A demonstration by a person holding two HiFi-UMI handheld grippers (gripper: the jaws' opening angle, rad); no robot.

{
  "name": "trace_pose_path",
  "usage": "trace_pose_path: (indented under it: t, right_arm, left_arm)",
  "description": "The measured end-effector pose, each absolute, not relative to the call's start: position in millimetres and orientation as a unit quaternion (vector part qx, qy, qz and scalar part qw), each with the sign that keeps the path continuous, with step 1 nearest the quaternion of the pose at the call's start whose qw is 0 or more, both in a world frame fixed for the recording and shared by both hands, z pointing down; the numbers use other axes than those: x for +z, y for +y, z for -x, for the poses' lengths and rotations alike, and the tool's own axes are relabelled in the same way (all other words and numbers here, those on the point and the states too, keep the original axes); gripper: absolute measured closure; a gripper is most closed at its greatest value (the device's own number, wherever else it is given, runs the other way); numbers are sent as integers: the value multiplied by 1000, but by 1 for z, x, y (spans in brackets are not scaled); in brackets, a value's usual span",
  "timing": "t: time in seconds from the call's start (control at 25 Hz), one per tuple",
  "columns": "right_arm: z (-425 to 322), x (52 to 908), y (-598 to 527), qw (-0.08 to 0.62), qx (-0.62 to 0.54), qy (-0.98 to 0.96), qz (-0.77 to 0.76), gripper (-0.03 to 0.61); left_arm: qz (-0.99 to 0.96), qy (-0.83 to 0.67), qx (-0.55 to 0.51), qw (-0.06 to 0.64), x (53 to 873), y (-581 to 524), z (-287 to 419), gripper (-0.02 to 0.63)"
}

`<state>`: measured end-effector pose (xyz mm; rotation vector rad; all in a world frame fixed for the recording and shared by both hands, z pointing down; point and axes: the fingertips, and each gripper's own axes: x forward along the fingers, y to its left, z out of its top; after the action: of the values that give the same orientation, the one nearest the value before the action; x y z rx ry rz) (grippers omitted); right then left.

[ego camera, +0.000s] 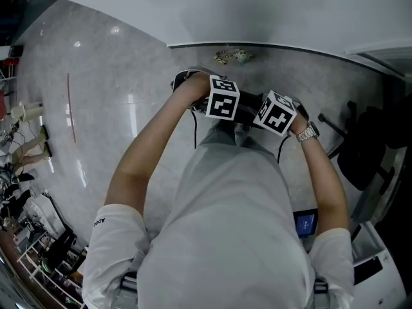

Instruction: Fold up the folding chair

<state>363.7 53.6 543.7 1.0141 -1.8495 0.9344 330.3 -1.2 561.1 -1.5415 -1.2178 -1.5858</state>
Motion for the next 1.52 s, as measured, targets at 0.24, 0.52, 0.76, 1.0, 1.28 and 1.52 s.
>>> trace_pose_path:
  t: [0.24,0.52,0.76,1.0,1.28,1.52]
  right_arm:
    - [-400,552,37,401,370,-734,-405,511]
    - [-417,545,27,424,399,-730,-357,508]
    - [-425,541,26,464,402,-707,-350,499]
    - [-424,541,26,461,403,-707,-354,499]
    - [-451,538,17,476,388,-706,-354,499]
    - [-481,530,3,499,359,-703,-358,499]
  left_arm:
    - [572,-474,-600,297,568,-17,-364,549]
    - [564,-493,-593,297,573,-28,-381,549]
    - [563,-500,-585,301,570,-28,-384,549]
    - [566,-509,-573,303,570,-25,-383,548]
    - [581,-487,-579,300,568,-33,-409,549]
    - [589,-479,-565,323,560,-45,-436,547]
